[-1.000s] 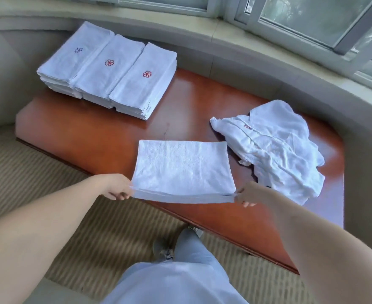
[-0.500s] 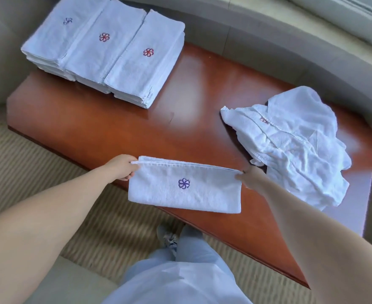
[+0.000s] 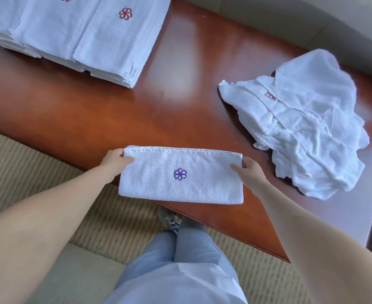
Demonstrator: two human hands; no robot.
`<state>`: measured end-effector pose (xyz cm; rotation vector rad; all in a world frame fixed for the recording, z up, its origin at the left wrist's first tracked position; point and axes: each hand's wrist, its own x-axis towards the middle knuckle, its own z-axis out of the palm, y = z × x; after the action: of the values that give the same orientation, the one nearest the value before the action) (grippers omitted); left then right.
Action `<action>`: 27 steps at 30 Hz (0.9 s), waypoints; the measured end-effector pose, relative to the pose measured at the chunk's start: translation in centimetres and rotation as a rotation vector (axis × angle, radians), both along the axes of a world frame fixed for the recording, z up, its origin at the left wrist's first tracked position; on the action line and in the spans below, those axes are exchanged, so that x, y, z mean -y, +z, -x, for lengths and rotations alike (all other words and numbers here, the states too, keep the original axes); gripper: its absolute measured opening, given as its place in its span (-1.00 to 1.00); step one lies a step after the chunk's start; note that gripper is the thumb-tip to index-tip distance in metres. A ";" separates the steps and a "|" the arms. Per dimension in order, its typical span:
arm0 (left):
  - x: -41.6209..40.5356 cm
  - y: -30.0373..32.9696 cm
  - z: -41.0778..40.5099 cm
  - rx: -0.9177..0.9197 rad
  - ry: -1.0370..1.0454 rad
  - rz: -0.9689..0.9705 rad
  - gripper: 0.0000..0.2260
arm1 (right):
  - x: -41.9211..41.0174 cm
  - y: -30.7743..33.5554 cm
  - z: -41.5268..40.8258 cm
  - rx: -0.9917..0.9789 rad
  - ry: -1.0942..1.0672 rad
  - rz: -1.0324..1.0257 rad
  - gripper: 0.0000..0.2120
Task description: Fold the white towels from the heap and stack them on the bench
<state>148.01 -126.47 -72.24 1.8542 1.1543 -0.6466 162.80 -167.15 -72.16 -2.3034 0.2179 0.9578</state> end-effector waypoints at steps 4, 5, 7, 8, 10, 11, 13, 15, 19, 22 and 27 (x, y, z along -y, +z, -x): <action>0.4 0.0 0.4 0.082 0.038 0.003 -0.75 | -0.7 -0.3 0.7 0.107 -0.115 -0.104 -0.66; 0.6 0.1 0.5 0.121 0.061 0.038 -0.80 | -0.8 -0.1 0.8 0.096 -0.165 -0.151 -0.68; 0.7 0.7 0.9 0.160 0.094 0.113 -0.87 | -0.6 0.5 1.2 0.008 -0.249 -0.247 -0.74; 0.6 1.0 1.1 0.152 0.093 0.182 -0.87 | -0.2 0.9 1.4 -0.066 -0.268 -0.298 -0.78; 0.2 2.1 2.0 0.023 0.016 0.403 -0.87 | 0.9 1.9 2.4 -0.285 -0.223 -0.355 -0.81; 0.0 2.7 2.6 -0.109 -0.078 0.501 -0.85 | 1.7 2.4 3.0 -0.413 -0.168 -0.335 -0.75; -0.1 3.8 4.1 -0.406 -0.320 0.547 -0.69 | 3.4 3.4 4.5 -0.654 -0.013 -0.232 -0.68; -0.1 4.7 5.4 -0.607 -0.577 0.425 -0.59 | 5.1 4.2 5.8 -0.814 0.166 -0.082 -0.66; 0.7 5.4 6.1 -0.717 -0.860 0.253 -0.45 | 5.8 5.4 6.5 -0.847 0.504 0.224 -0.39; 1.1 5.9 5.2 -0.593 -0.887 0.193 -0.54 | 4.8 6.1 5.6 -0.652 0.576 0.249 -0.42; 0.0 4.8 3.0 -0.185 -0.349 0.280 -0.85 | 4.0 4.3 4.1 -0.350 0.201 -0.030 -0.83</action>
<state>145.03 -126.51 -67.40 1.7914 0.8058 -1.1373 158.70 -171.14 -67.89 -2.1458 0.1155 1.4565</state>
